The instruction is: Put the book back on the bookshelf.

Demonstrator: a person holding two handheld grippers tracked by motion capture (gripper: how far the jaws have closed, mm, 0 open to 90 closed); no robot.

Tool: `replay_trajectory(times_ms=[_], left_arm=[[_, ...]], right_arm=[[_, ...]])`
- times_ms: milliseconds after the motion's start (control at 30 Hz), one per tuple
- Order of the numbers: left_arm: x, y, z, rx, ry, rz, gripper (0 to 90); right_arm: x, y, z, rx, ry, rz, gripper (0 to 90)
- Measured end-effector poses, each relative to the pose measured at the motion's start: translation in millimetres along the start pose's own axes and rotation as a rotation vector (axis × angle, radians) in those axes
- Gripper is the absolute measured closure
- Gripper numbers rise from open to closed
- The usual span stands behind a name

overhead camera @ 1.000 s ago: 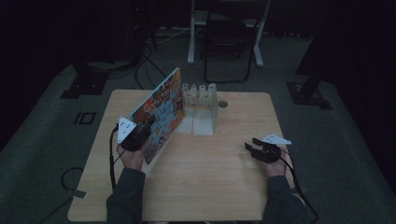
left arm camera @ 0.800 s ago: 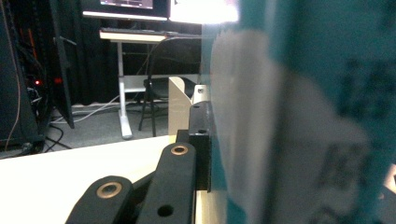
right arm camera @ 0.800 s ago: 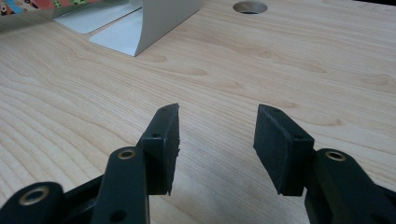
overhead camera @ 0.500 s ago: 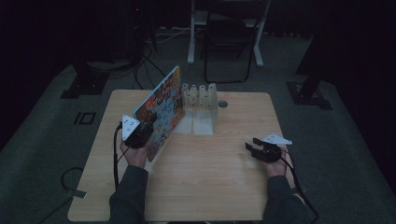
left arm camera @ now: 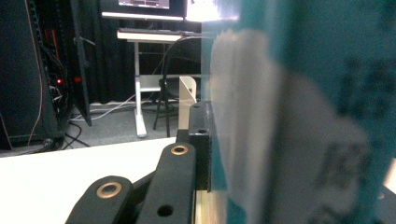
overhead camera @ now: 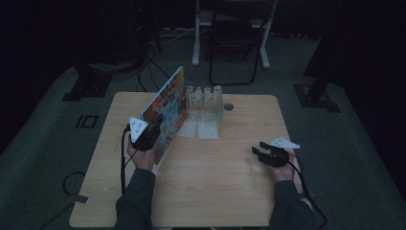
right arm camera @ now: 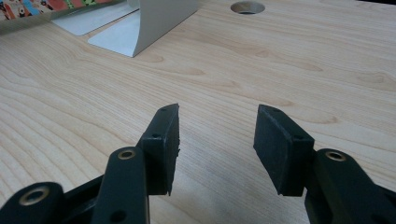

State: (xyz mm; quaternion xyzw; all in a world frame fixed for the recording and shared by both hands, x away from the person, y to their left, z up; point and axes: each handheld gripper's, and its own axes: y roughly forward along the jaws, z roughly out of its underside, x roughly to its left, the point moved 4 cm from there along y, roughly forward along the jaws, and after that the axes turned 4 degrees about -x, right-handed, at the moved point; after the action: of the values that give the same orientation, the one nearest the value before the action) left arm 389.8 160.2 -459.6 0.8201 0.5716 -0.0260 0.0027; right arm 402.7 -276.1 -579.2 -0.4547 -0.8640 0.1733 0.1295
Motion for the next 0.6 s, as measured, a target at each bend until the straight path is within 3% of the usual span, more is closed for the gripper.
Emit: replay_trajectory(times_ms=[600], left_arm=[[-10.9, 11.1, 4.2, -0.001, 0.004, 0.0, 81.6]], right_arm=[[-0.6, -0.4, 0.2, -0.002, 0.001, 0.0, 50.1]])
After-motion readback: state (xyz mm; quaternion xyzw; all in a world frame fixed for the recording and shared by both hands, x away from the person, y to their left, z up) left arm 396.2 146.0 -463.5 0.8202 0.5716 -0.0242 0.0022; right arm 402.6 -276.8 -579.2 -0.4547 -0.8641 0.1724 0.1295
